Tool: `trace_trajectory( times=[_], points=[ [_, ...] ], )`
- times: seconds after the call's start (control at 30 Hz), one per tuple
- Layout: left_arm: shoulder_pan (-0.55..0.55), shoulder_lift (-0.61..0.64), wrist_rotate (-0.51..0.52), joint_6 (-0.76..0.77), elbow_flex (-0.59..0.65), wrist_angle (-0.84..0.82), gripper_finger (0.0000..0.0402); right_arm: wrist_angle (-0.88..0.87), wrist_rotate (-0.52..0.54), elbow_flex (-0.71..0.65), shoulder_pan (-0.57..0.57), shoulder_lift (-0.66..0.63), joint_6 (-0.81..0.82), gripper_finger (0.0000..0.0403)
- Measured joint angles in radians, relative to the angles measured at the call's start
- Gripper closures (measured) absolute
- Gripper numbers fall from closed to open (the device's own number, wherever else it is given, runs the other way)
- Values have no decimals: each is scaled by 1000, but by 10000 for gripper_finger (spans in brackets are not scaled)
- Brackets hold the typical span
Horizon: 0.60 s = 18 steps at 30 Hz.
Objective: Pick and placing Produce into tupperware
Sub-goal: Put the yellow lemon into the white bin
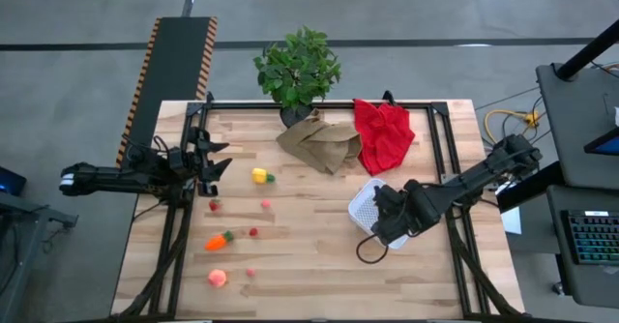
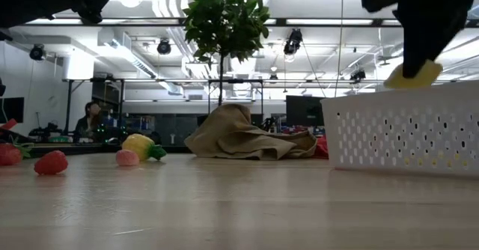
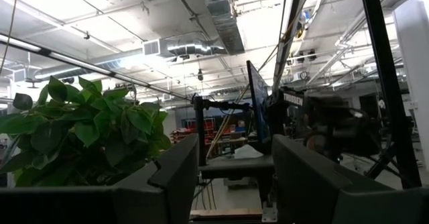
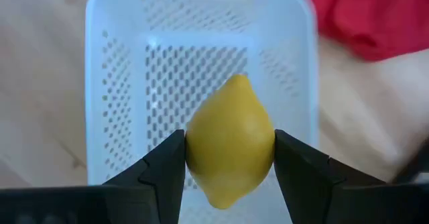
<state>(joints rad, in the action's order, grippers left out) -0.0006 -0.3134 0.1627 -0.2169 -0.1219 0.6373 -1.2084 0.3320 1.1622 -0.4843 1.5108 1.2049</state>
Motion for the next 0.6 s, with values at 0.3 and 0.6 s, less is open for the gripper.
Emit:
trace_trajectory(
  times=[0.3, 0.6],
  points=[
    [0, 0, 0, 0, 1, 0, 226, 57, -73, -126, 0, -1, 4, 218],
    [0, 0, 0, 0, 2, 0, 226, 60, -107, -179, 0, -3, 18, 217]
  ],
)
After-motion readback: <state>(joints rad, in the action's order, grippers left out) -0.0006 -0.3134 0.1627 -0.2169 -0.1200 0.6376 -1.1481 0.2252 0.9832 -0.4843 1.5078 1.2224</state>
